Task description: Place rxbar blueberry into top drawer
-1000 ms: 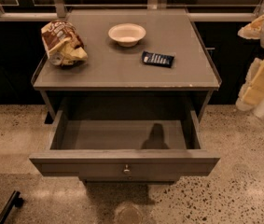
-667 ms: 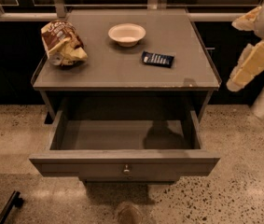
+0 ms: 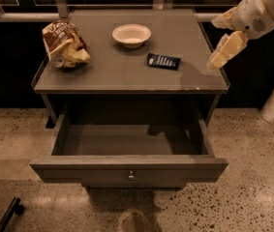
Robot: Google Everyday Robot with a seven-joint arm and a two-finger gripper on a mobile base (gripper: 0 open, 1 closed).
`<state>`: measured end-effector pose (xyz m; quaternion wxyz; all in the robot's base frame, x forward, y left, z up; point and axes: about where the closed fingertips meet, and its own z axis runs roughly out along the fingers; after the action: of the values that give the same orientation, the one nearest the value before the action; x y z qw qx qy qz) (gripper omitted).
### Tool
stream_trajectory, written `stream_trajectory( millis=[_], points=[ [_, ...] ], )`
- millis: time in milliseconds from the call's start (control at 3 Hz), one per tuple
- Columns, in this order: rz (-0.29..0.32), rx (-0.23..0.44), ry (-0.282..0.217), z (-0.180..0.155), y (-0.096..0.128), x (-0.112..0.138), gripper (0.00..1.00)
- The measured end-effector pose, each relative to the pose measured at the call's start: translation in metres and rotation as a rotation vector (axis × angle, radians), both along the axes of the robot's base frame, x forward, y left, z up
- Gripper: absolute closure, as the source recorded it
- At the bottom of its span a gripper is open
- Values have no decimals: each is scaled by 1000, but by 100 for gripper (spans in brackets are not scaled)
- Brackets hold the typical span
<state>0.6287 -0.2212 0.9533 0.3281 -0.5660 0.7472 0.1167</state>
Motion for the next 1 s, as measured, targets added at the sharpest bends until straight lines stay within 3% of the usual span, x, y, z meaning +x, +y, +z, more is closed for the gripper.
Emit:
stream_trajectory(
  millis=[333,667,1000],
  points=[
    [17,39,17,-19,22,52,0],
    [16,39,17,-19,22,52,0],
    [-19,81,-10,-22,17,62,0]
  ],
)
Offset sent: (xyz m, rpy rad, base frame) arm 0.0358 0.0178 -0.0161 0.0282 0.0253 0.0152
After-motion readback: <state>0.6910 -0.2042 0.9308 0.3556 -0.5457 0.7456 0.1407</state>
